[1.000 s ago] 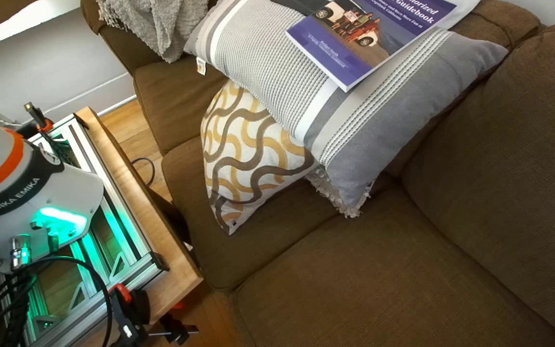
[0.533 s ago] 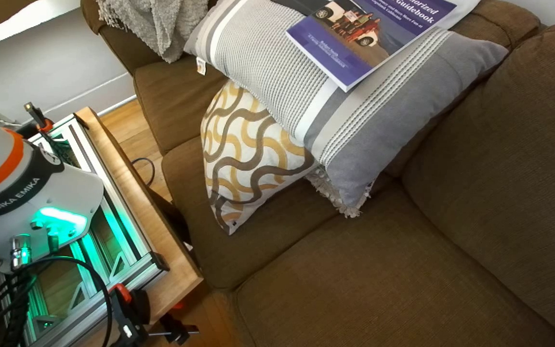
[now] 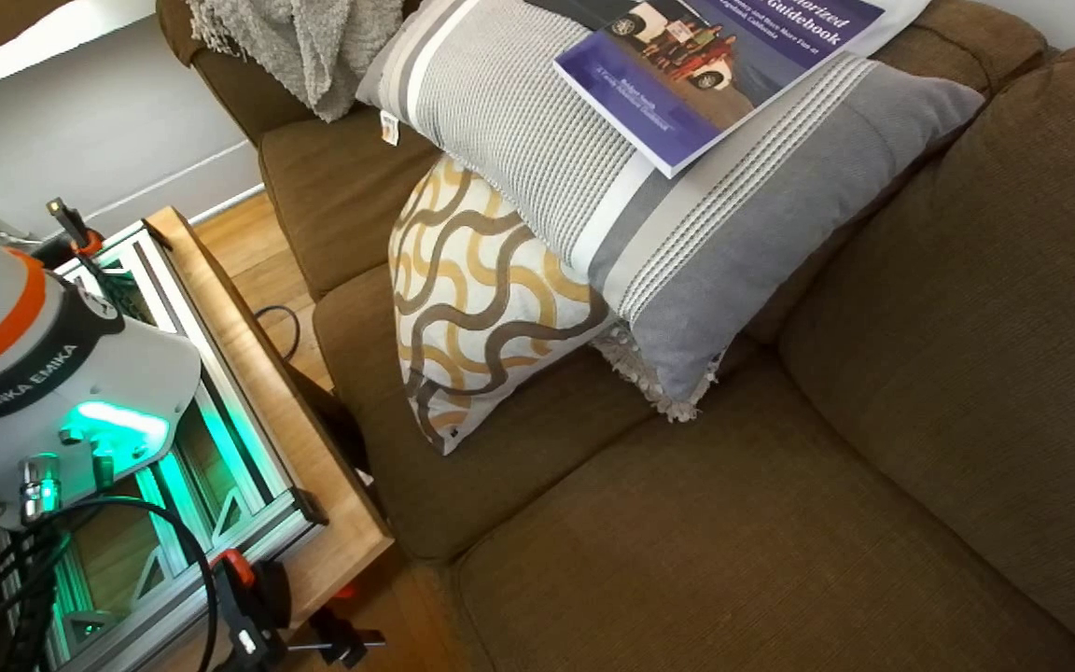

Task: Put the blue book on the backrest of the sofa

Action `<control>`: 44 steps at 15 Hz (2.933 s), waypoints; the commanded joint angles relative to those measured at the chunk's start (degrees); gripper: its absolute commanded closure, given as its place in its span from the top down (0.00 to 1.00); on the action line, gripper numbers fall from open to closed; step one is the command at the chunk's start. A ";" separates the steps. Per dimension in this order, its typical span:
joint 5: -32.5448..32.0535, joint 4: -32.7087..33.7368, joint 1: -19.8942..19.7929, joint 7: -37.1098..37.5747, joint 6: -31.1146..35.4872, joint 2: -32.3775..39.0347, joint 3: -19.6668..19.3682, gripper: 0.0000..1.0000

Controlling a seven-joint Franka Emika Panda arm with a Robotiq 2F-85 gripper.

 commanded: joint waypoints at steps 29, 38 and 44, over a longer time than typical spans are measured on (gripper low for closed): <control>-18.89 20.91 13.32 21.52 -12.86 26.68 -9.26 0.43; -26.11 19.71 13.07 23.74 -18.50 25.50 -5.72 0.03; -32.86 14.26 12.25 21.70 -7.96 13.12 -2.29 0.03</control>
